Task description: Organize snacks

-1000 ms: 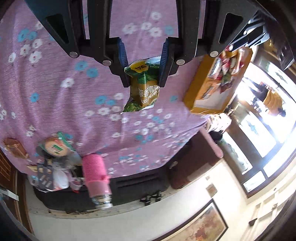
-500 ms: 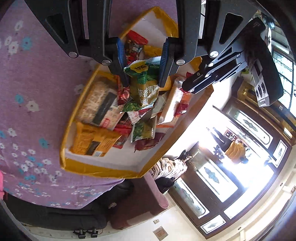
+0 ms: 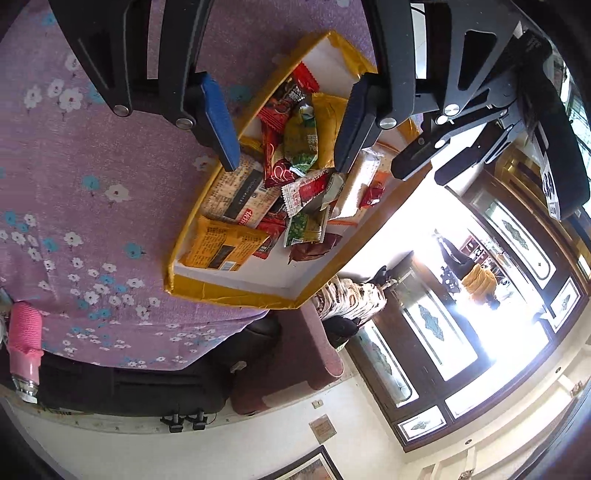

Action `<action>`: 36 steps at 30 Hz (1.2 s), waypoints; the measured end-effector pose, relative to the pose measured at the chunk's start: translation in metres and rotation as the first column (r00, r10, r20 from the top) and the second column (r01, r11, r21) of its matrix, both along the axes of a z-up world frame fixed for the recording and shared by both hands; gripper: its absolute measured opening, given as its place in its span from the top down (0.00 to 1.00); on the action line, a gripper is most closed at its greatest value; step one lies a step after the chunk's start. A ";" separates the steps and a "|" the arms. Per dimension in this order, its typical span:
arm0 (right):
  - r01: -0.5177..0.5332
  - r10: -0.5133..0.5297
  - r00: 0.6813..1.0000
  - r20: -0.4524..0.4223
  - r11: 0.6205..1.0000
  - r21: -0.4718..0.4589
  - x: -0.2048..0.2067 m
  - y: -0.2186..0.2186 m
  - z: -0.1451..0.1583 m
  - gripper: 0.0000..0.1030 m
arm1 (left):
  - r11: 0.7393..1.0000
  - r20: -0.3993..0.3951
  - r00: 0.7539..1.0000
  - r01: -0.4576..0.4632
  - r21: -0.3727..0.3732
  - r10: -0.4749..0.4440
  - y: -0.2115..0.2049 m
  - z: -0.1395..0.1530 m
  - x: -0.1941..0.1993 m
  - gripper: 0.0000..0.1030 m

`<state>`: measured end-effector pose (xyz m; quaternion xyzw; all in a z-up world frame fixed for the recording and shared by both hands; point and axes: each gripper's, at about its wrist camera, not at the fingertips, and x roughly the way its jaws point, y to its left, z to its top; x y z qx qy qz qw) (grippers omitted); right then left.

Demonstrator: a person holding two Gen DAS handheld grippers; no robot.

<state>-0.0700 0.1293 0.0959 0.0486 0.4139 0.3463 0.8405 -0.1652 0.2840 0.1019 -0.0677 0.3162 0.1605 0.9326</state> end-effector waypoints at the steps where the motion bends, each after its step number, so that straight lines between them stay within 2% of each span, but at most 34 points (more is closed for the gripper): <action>1: 0.003 -0.003 1.000 0.010 1.000 -0.003 -0.004 -0.004 0.001 0.46 | 1.000 0.012 1.000 -0.003 0.009 0.003 -0.004 0.004 -0.002 0.24; 3: 0.007 -0.007 0.999 0.032 1.000 -0.012 -0.011 -0.011 0.004 0.46 | 0.999 0.045 0.999 -0.018 0.032 0.016 -0.011 0.014 -0.009 0.23; 6: 0.011 -0.008 0.996 0.084 0.999 -0.035 -0.026 -0.021 0.008 0.45 | 0.992 0.143 0.987 -0.081 0.096 0.067 -0.024 0.034 -0.026 0.19; 10: 0.003 0.005 0.987 0.160 0.998 -0.055 -0.048 -0.034 0.017 0.41 | 0.968 0.304 0.943 -0.188 0.165 0.131 -0.042 0.064 -0.058 0.11; 11: 0.001 0.010 0.984 0.177 0.998 -0.057 -0.053 -0.036 0.020 0.40 | 0.965 0.331 0.934 -0.202 0.167 0.138 -0.046 0.069 -0.065 0.02; 12: -0.002 0.013 0.982 0.190 0.998 -0.056 -0.059 -0.039 0.022 0.37 | 0.963 0.351 0.925 -0.214 0.165 0.145 -0.049 0.072 -0.071 0.00; 15: -0.016 0.023 0.980 0.197 0.999 -0.036 -0.072 -0.046 0.024 0.36 | 0.959 0.393 0.906 -0.232 0.160 0.153 -0.060 0.073 -0.084 0.00; 17: -0.020 0.025 0.980 0.196 0.999 -0.029 -0.077 -0.050 0.022 0.36 | 0.959 0.393 0.910 -0.217 0.180 0.132 -0.068 0.072 -0.085 0.00; 20: -0.017 0.023 0.979 0.200 0.999 -0.032 -0.085 -0.055 0.020 0.34 | 0.959 0.353 0.930 -0.184 0.217 0.099 -0.080 0.070 -0.080 0.00; 25: -0.012 0.017 0.978 0.208 1.000 -0.026 -0.096 -0.064 0.019 0.30 | 0.973 0.324 0.944 -0.134 0.188 0.067 -0.090 0.070 -0.079 0.00; 36: -0.017 0.026 0.980 0.197 0.999 -0.049 -0.097 -0.067 0.006 0.28 | 0.986 0.238 0.971 -0.057 0.154 0.019 -0.102 0.054 -0.062 0.00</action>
